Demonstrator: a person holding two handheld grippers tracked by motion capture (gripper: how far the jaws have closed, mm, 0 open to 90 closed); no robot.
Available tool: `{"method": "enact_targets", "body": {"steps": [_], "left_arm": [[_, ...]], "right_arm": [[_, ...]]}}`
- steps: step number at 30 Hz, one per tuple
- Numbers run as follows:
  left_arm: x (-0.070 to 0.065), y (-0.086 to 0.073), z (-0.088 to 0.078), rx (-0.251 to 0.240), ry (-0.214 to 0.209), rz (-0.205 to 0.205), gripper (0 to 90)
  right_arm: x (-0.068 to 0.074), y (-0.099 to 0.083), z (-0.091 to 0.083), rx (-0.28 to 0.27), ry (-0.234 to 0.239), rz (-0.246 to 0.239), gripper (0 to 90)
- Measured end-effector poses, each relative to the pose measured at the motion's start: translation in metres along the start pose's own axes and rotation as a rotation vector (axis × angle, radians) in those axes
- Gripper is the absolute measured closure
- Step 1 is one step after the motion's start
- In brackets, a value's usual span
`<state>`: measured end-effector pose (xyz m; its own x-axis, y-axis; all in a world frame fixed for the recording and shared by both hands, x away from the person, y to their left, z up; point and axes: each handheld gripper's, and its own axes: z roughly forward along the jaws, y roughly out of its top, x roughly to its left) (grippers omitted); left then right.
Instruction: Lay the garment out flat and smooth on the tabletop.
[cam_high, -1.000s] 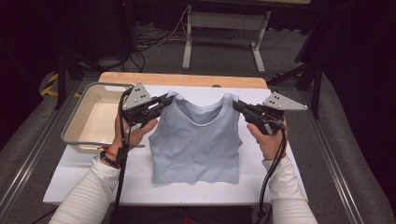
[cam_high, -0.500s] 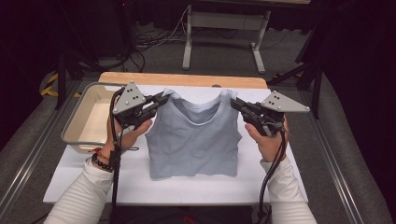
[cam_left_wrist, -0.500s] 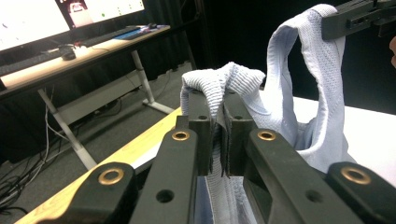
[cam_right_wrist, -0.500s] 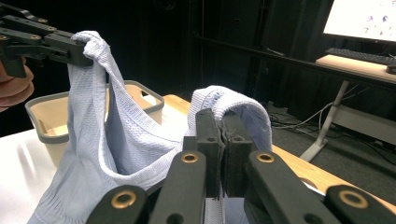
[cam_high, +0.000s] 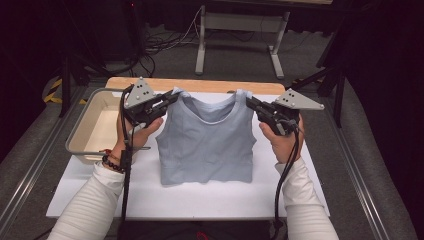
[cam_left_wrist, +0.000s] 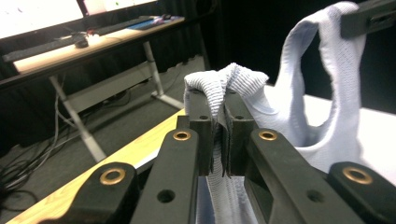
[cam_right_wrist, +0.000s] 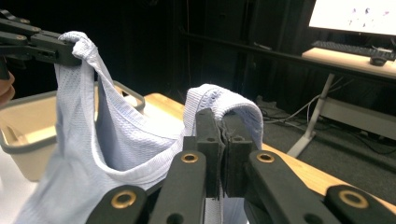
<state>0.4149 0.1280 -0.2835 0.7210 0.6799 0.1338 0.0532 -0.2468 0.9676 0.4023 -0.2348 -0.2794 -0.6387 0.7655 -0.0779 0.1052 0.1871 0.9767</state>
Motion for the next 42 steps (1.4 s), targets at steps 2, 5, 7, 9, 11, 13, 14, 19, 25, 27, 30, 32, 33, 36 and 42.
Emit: {"method": "enact_targets", "body": {"steps": [2,5,7,9,11,13,14,19,25,27,30,32,33,36,42], "left_arm": [[-0.003,0.005,-0.005,-0.015,-0.007,0.005,85.0],[-0.006,0.01,-0.011,-0.03,-0.01,0.015,84.9],[-0.012,0.018,-0.021,-0.046,-0.025,0.028,84.9],[-0.015,0.02,-0.026,-0.057,-0.037,0.029,84.9],[-0.021,0.025,-0.036,-0.071,-0.036,0.044,84.9],[-0.023,0.026,-0.041,-0.082,-0.045,0.036,84.9],[-0.024,0.027,-0.043,-0.081,-0.044,0.038,84.9],[-0.031,0.026,-0.047,-0.082,-0.055,0.051,84.8],[-0.018,0.02,-0.029,-0.042,-0.028,0.025,84.7],[-0.012,0.016,-0.019,-0.019,-0.012,0.016,84.7],[-0.004,0.008,-0.001,0.027,0.002,0.001,84.6],[-0.001,0.004,0.008,0.044,0.017,-0.003,84.6],[0.005,-0.001,0.021,0.064,0.022,-0.018,84.5],[0.011,-0.008,0.041,0.098,0.05,-0.025,84.2],[0.019,-0.023,0.074,0.151,0.094,-0.045,83.0]], "right_arm": [[0.002,0.003,-0.004,-0.012,0.004,-0.005,87.9],[0.007,0.009,-0.012,-0.031,0.008,-0.007,87.9],[0.011,0.014,-0.019,-0.041,0.011,-0.019,87.9],[0.018,0.019,-0.028,-0.056,0.016,-0.034,87.9],[0.024,0.023,-0.034,-0.069,0.028,-0.042,87.9],[0.029,0.026,-0.04,-0.074,0.032,-0.044,87.9],[0.031,0.027,-0.042,-0.077,0.037,-0.046,87.9],[0.042,0.029,-0.049,-0.074,0.046,-0.051,87.9],[0.032,0.02,-0.034,-0.044,0.038,-0.034,87.9],[0.025,0.015,-0.025,-0.034,0.035,-0.023,87.9],[0.014,0.007,-0.011,-0.01,0.017,0.007,87.9],[0.004,0.0,0.002,0.011,-0.001,0.034,87.8],[0.0,-0.003,0.008,0.022,-0.007,0.041,87.8],[-0.012,-0.012,0.026,0.052,-0.032,0.05,87.8],[-0.03,-0.025,0.056,0.106,-0.066,0.085,87.7]]}}
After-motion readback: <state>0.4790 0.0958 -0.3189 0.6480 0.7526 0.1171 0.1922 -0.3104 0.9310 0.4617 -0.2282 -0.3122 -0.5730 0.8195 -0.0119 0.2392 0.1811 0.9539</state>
